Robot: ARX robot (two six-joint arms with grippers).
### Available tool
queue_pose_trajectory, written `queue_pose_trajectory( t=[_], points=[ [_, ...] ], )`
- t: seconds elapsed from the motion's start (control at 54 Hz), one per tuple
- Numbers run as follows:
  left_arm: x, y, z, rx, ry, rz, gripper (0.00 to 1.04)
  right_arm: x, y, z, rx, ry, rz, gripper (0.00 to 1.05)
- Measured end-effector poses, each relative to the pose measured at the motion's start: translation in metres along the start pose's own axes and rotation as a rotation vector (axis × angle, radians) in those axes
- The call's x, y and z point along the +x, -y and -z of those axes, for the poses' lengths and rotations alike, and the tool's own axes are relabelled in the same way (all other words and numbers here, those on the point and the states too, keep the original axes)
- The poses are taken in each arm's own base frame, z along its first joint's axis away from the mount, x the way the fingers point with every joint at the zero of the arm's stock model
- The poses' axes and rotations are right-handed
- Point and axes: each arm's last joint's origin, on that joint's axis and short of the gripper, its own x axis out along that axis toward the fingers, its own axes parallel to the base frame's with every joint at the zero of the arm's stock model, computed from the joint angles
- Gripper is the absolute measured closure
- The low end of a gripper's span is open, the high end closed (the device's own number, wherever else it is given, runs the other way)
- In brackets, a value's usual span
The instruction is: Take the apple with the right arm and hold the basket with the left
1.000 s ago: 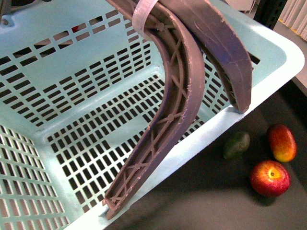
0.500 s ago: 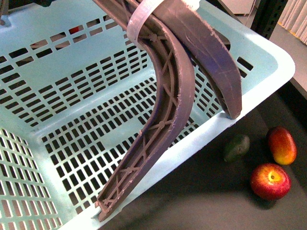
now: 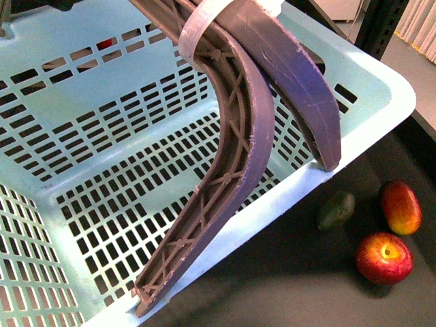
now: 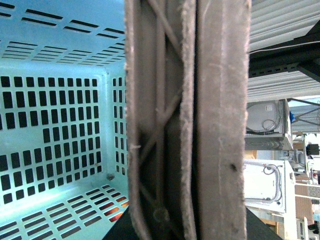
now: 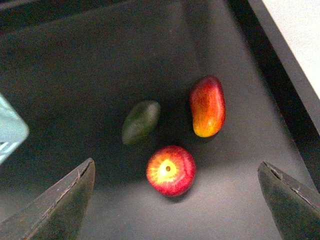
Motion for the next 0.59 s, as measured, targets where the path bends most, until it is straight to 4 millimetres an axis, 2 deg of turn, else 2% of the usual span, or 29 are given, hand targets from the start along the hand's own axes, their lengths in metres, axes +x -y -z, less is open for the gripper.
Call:
queue_pose_trajectory(
  t=[0.074,0.148,0.278,0.593],
  points=[
    [0.000,0.000,0.000,0.000,0.001,0.000,0.90,0.027,0.004,0.006,-0.022,-0.066,0.016,0.09],
    [0.000,0.000,0.000,0.000,0.003,-0.002,0.90,0.055,0.008,0.023,-0.040,-0.179,0.034,0.09],
    [0.000,0.000,0.000,0.000,0.003,-0.001,0.90,0.085,0.012,0.049,-0.096,-0.324,0.046,0.09],
    [0.000,0.000,0.000,0.000,0.002,-0.001,0.90,0.127,-0.001,0.047,-0.203,-0.379,0.002,0.09]
  ],
)
